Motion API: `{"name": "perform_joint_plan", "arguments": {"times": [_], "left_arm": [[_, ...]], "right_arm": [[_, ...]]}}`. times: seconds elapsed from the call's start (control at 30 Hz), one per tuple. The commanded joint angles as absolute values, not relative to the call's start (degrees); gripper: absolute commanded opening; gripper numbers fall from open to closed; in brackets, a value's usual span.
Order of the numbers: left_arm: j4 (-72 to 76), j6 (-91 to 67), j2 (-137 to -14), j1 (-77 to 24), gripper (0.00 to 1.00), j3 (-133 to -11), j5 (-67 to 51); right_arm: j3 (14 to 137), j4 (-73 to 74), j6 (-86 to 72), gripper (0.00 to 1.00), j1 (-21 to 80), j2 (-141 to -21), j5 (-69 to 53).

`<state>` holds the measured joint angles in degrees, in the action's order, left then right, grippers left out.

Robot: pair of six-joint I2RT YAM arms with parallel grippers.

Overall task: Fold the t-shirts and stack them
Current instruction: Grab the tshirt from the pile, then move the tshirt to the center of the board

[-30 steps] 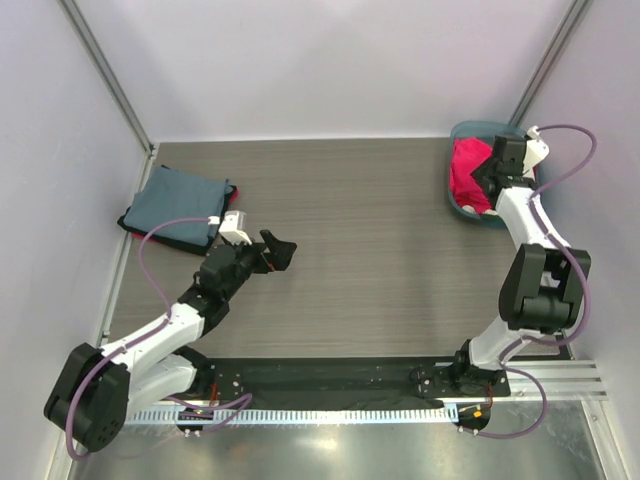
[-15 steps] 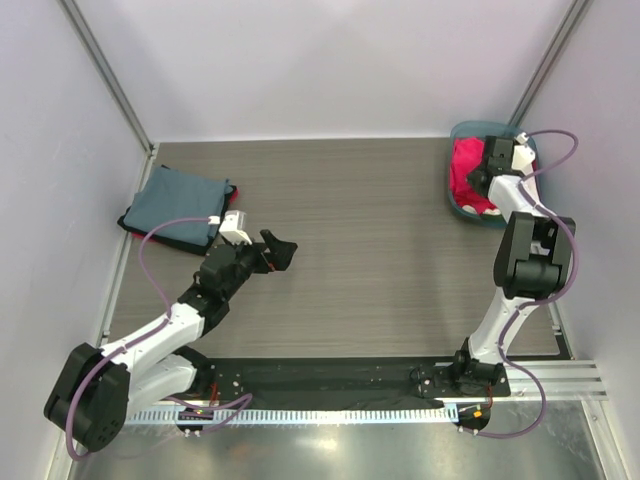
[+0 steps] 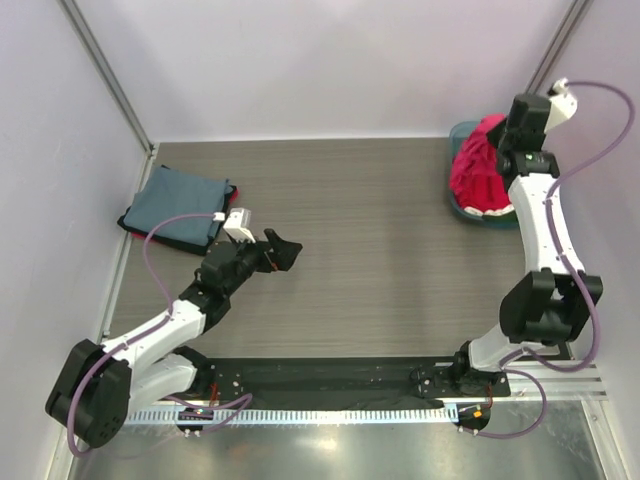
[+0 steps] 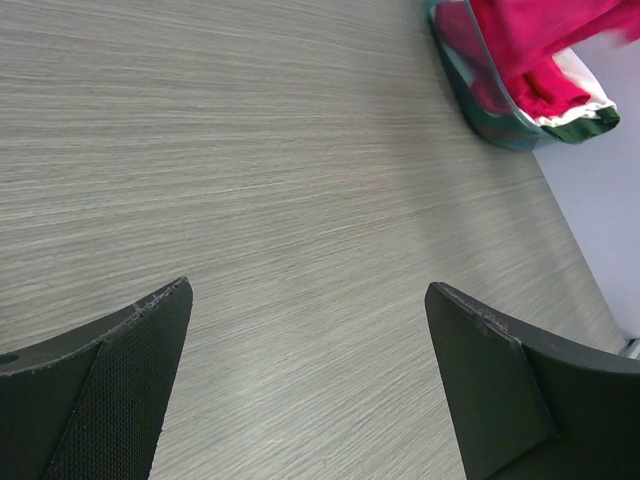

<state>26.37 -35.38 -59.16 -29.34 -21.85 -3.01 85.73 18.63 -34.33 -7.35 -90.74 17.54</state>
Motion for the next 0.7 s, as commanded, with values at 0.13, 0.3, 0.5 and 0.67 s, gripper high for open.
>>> {"name": "perform_joint_plan", "arguments": {"times": [0.13, 0.3, 0.5, 0.67], "left_arm": [[29.0, -33.8, -59.7, -29.4, 1.0, -24.1, -4.9], [28.6, -33.5, -59.5, -29.3, 1.0, -24.3, -5.1], [27.3, -33.0, -57.0, -29.3, 1.0, -23.4, -2.4], [26.7, -32.9, -54.1, -29.3, 1.0, -22.2, -0.5]], "right_arm": [[103.4, 16.9, -22.3, 0.01, 6.5, -78.5, 13.5], [109.8, 17.7, -23.3, 0.01, 13.5, -75.8, -0.6], [99.3, 19.2, -28.8, 0.4, 14.4, -73.4, -8.6], [84.8, 23.0, -26.8, 0.78, 15.2, -71.1, -6.7]]}}
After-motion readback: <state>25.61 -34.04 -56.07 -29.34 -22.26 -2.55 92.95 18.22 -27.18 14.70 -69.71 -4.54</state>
